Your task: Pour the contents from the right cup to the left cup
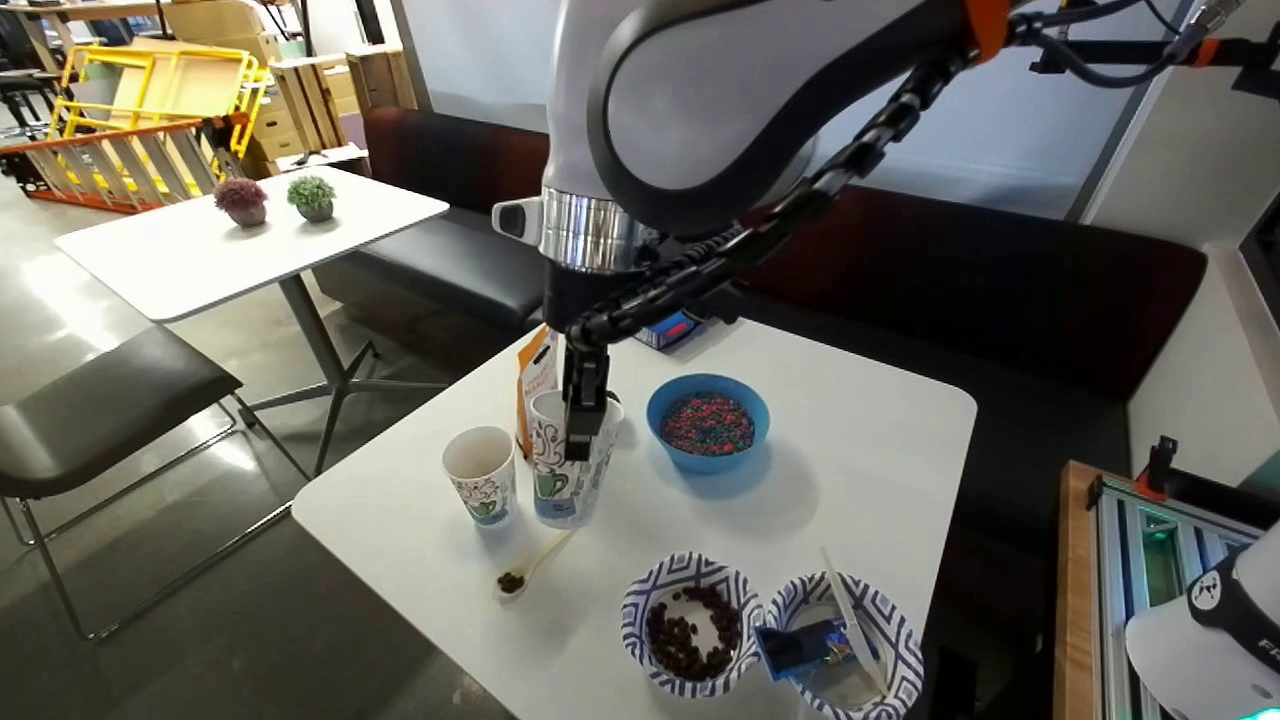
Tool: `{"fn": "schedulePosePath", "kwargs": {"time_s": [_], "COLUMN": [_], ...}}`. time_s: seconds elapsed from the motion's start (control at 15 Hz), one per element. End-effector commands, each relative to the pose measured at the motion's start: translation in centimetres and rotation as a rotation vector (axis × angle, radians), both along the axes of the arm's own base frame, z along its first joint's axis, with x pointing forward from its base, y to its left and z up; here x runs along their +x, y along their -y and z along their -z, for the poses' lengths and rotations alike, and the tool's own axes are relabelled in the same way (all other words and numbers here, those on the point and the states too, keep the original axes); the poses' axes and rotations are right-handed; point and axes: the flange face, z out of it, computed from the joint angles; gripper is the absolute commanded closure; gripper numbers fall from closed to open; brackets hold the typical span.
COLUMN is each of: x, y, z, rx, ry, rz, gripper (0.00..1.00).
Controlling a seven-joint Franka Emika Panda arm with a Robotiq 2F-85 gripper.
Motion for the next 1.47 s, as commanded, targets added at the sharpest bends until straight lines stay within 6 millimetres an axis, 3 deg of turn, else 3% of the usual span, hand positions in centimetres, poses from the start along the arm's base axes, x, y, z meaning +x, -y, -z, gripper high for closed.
{"fn": "schedulePosePath", "kwargs": {"time_s": [0.0,0.27,0.67,1.0,1.4], "x": [0.0,0.3,3.2,7.1,9.9], "y": [-0.1,-0.5,-3.0,-2.0,-0.3], "z": [-0.1,0.0,0.6,2.5,4.6], "rx": [0.000,0.005,0.184,0.323,0.528], "ry": [-0.001,0.019,0.025,0.087,0.090], "rz": [0.000,-0.004,0.047,0.125,0.201], "gripper": [0.97,0.99,0.99,0.99,0.99]}}
